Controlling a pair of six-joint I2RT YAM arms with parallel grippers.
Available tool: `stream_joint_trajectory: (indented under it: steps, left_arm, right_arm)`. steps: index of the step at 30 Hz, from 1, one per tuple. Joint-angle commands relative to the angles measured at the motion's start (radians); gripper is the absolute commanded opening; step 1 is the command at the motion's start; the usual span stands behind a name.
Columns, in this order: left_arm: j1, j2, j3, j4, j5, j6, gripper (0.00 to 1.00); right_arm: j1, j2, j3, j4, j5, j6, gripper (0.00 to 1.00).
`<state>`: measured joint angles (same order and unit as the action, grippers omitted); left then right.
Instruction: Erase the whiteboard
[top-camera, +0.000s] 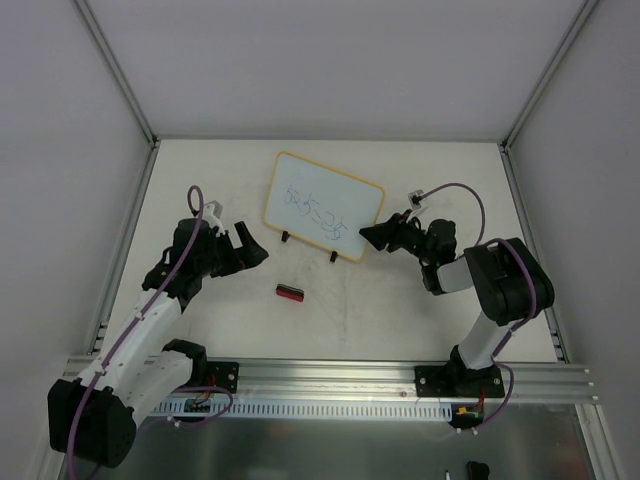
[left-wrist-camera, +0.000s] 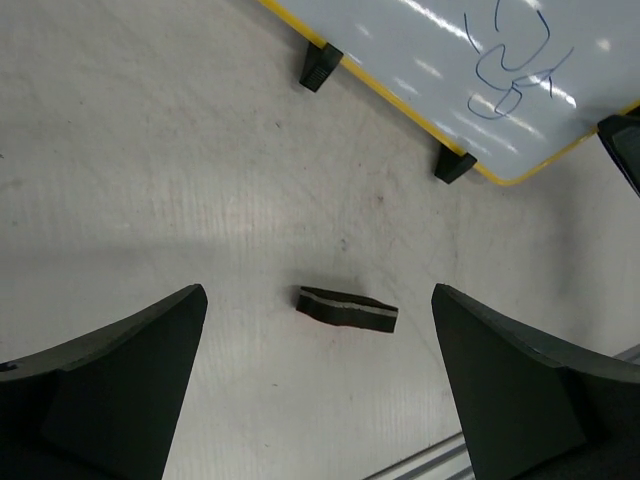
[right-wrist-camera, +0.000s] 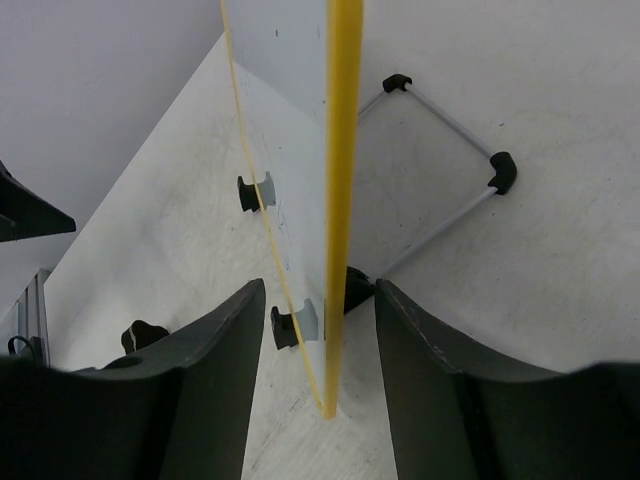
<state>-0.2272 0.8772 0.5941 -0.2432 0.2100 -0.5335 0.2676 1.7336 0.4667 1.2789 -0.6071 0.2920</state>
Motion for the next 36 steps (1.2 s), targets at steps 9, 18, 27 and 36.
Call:
stream_joint_trajectory:
  steps: [9,18,27,36]
  left_arm:
    - [-0.110,0.086,0.085,-0.068,0.065,0.021,0.97]
    - [-0.205,0.201,0.217,-0.249,0.036,0.124,0.99]
    - [-0.270,0.267,0.231,-0.289,0.034,0.154,0.95]
    - [-0.454,0.212,0.274,-0.289,-0.152,0.420,0.99]
  right_arm:
    - [-0.024,0.040,0.043,0.249,-0.019,0.001,0.32]
    - [-0.025,0.050,0.046,0.249,-0.022,0.004,0.18]
    - [-0.025,0.055,0.047,0.249,-0.028,0.004,0.11]
    - [-0.027,0.057,0.050,0.249,-0.034,0.010,0.11]
